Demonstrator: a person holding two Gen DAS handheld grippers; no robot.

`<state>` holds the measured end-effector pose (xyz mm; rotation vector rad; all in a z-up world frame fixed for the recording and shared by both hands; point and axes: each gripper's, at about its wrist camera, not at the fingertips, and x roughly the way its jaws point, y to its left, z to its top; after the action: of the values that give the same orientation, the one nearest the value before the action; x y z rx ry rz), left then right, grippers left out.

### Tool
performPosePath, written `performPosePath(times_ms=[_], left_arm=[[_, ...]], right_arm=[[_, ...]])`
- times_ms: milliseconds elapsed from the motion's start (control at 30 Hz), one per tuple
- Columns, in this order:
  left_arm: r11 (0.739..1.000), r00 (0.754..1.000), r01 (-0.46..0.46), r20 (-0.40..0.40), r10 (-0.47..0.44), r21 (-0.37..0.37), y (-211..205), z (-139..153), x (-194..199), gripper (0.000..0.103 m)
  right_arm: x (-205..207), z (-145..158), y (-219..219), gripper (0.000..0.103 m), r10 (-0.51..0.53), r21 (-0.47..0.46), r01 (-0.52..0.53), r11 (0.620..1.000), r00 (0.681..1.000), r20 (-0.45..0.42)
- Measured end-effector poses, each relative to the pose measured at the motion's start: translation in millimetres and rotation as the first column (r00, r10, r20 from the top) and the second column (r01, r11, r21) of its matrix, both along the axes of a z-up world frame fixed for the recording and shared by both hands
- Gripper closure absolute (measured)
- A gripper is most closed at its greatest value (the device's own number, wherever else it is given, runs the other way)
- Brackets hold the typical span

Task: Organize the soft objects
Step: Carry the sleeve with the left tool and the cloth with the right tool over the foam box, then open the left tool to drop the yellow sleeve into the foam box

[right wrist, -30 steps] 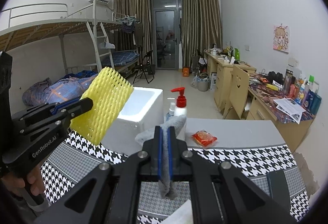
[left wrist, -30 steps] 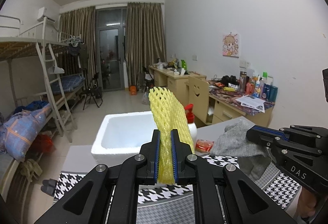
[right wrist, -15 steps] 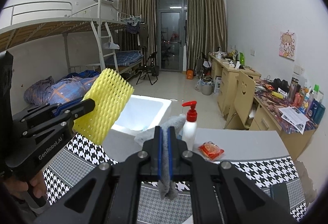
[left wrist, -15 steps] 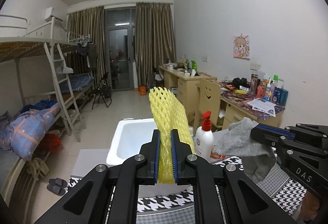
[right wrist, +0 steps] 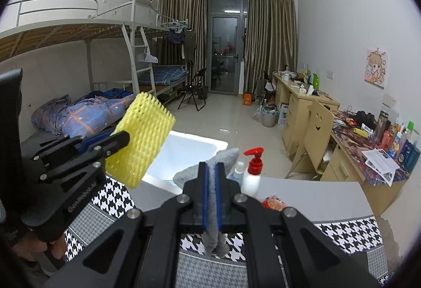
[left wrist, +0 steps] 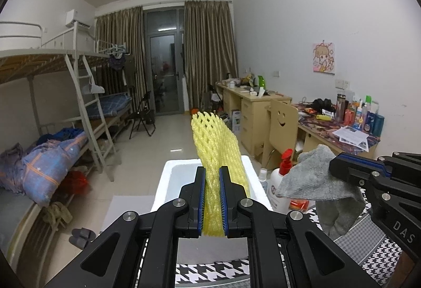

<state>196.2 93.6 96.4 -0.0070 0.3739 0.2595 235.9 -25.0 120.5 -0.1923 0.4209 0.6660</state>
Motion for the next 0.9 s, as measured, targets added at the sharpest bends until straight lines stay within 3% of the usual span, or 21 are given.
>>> performPosePath(times_ms=[900], left_arm=[[0.997,0.995,-0.055,-0.092,0.050,-0.049,43,-18,60,0.092]], right_arm=[[31,6,39,0.095,-0.005,-0.034,0.005,0.999,1.000,-0.009]])
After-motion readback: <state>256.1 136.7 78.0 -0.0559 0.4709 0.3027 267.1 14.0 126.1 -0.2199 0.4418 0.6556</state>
